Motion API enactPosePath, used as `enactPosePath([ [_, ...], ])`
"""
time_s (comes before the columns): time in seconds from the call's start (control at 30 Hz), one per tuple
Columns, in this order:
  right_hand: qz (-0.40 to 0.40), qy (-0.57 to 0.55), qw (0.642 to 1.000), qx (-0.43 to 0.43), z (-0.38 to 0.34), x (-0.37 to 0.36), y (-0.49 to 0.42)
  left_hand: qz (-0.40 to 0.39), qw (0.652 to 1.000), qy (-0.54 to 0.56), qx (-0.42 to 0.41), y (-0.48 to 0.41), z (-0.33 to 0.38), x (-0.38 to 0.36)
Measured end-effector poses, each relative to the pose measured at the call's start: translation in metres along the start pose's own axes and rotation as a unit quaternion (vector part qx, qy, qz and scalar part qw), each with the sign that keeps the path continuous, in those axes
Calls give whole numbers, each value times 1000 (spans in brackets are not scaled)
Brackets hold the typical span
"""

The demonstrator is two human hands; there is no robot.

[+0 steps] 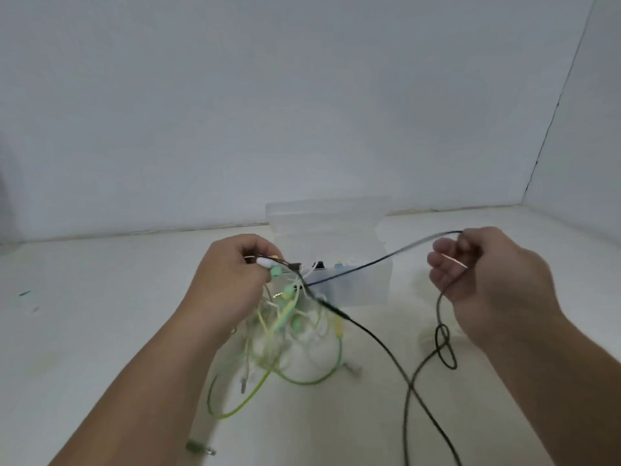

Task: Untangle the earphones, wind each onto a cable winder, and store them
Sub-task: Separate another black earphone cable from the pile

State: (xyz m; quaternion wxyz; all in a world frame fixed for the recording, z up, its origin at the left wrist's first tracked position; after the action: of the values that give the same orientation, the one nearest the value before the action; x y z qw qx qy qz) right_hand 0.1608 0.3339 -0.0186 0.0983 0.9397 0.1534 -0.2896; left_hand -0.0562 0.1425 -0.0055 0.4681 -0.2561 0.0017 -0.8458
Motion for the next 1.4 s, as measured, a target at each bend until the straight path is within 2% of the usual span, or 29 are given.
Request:
enactPosePath([
  [0.1,0,-149,988,-34,-9,6,-5,81,994,45,57,-11,-18,18],
  [0.17,6,-173,984,-28,-18,12,-9,119,989,63,69,-13,-24,27],
  [0.23,19,-98,995,-9,-24,15,-9,124,989,68,51,-12,-19,30],
  [0.3,36,76,996,24,-27,14,-8,96,993,64,18,-7,-6,24],
  [0.33,29,193,980,43,-27,10,-5,76,995,63,1,-5,0,20],
  [0.37,13,325,943,63,-25,4,-1,60,996,59,-16,-2,6,16],
  [0.43,-13,555,820,137,-17,-8,10,39,997,39,-45,3,16,9],
  [0.47,-12,615,765,189,-14,-14,17,31,997,29,-58,5,20,5],
  [0.5,-18,620,744,246,-15,-21,26,24,997,22,-70,7,23,3],
  [0.53,-51,585,752,300,-14,-30,34,17,996,19,-82,8,26,1],
  [0.57,-105,532,776,323,-12,-39,42,12,996,17,-91,10,28,-1],
  [0.6,-176,477,808,298,-6,-48,48,8,995,13,-99,12,30,-4],
  [0.63,-250,433,835,230,6,-55,54,4,994,8,-107,13,32,-6],
  [0.67,-311,399,848,159,20,-59,60,3,993,3,-115,15,34,-9],
  [0.7,-349,386,847,112,32,-61,65,2,993,-4,-121,16,35,-11],
  [0.73,-361,391,842,90,41,-61,67,3,992,-14,-128,17,36,-13],
  [0.87,-366,380,848,48,55,-62,72,2,988,-49,-146,21,38,-19],
  [1.0,-368,392,842,42,50,-64,75,9,983,-89,-162,22,37,-23],
  [1.1,-335,237,911,-40,41,-62,68,-37,977,-137,-161,21,35,-26],
  [1.2,-238,94,966,-41,21,-48,45,-101,951,-235,-173,22,31,-31],
  [1.3,-143,53,988,3,2,-30,25,-102,952,-236,-168,19,29,-24],
  [1.4,-94,22,995,13,-4,-18,14,-80,974,-183,-109,12,23,-10],
])
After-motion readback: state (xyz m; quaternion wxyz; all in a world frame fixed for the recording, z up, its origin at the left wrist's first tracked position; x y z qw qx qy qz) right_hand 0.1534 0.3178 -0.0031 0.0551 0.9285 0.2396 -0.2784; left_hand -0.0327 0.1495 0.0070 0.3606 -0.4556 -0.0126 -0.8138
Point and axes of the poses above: each hand's wrist, its own y-axis away from the middle knuckle, its own x-axis out of the back of the hand, z = x × y, the point moved 7 cm from there along -y, towards the middle knuckle, and after that the axes turned 6 degrees about -y, right-handed, at the moved point
